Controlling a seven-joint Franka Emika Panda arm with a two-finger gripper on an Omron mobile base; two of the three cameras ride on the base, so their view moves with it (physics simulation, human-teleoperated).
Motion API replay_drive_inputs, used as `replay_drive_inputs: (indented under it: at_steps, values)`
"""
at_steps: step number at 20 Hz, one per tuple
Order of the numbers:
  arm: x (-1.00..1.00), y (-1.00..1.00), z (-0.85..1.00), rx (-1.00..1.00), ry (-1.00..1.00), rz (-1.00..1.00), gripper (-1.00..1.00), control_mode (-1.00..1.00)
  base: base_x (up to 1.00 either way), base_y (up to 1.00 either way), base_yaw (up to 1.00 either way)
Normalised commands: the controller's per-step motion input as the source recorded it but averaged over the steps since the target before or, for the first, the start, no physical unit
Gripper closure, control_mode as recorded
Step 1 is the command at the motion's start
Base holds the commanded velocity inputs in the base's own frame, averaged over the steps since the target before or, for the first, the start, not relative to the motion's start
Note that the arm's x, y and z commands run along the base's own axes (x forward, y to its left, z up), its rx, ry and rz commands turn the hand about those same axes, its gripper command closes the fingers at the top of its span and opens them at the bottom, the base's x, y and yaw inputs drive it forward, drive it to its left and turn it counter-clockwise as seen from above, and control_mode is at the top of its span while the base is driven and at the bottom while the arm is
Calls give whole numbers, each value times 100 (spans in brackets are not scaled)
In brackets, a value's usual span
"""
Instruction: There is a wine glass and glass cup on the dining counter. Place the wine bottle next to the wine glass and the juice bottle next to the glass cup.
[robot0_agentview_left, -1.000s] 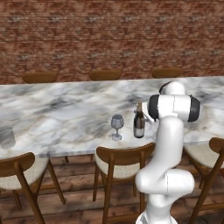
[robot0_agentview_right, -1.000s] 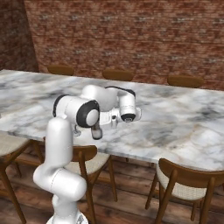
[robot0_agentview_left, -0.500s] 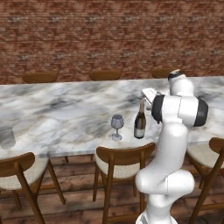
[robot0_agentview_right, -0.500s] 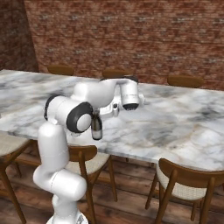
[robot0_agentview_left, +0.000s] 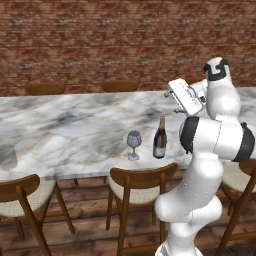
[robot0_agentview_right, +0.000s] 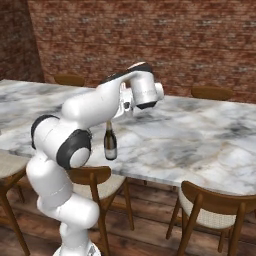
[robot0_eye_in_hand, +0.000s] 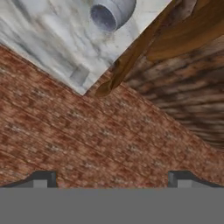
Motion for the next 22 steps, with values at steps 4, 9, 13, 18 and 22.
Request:
replay_drive_inputs:
  at_steps: [4, 9, 13, 18, 22]
  values:
    - [-100, 43, 55, -17, -33, 0, -100, -100, 0, 0, 0]
    - [-100, 39, 27, -15, -26, 0, -100, -100, 0, 0, 0]
    - [-95, 12, 5, -8, -17, 0, -100, -100, 0, 0, 0]
    - [-64, 0, 0, 0, -5, 5, -100, -100, 0, 0, 0]
    - [-20, 32, 0, -8, 0, 4, -100, -100, 0, 0, 0]
